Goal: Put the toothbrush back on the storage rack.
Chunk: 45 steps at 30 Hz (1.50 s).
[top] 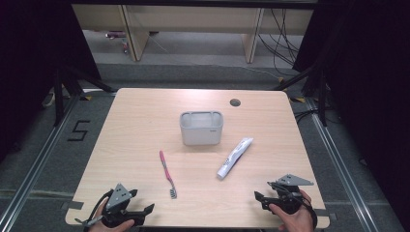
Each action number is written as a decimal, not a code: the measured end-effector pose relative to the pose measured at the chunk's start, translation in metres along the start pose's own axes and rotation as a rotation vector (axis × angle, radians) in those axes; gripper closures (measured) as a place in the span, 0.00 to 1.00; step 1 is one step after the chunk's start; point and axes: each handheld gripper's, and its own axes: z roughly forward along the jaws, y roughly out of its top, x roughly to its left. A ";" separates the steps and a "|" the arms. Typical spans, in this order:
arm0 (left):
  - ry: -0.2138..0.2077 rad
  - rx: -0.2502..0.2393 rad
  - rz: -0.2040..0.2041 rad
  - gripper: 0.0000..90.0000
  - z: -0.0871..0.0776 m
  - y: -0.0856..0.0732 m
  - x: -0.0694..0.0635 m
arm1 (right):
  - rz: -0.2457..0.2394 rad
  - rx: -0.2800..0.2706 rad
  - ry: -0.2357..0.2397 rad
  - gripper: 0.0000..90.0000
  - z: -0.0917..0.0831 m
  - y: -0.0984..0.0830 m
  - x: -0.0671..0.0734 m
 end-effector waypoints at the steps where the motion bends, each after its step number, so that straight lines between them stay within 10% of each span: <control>1: 0.000 0.000 0.000 0.21 0.000 0.000 0.000 | 0.000 0.000 0.000 0.26 0.000 0.000 0.000; 5: 0.007 -0.022 -0.021 0.21 0.001 0.000 -0.002 | 0.047 0.002 0.016 0.26 0.000 0.000 0.003; 19: -0.041 0.011 0.156 0.19 0.009 0.013 0.000 | -0.004 0.001 0.020 0.27 0.000 0.001 0.001; 45: -0.079 0.122 0.649 0.31 0.041 0.072 0.017 | 0.005 0.007 0.078 0.27 0.004 0.001 0.006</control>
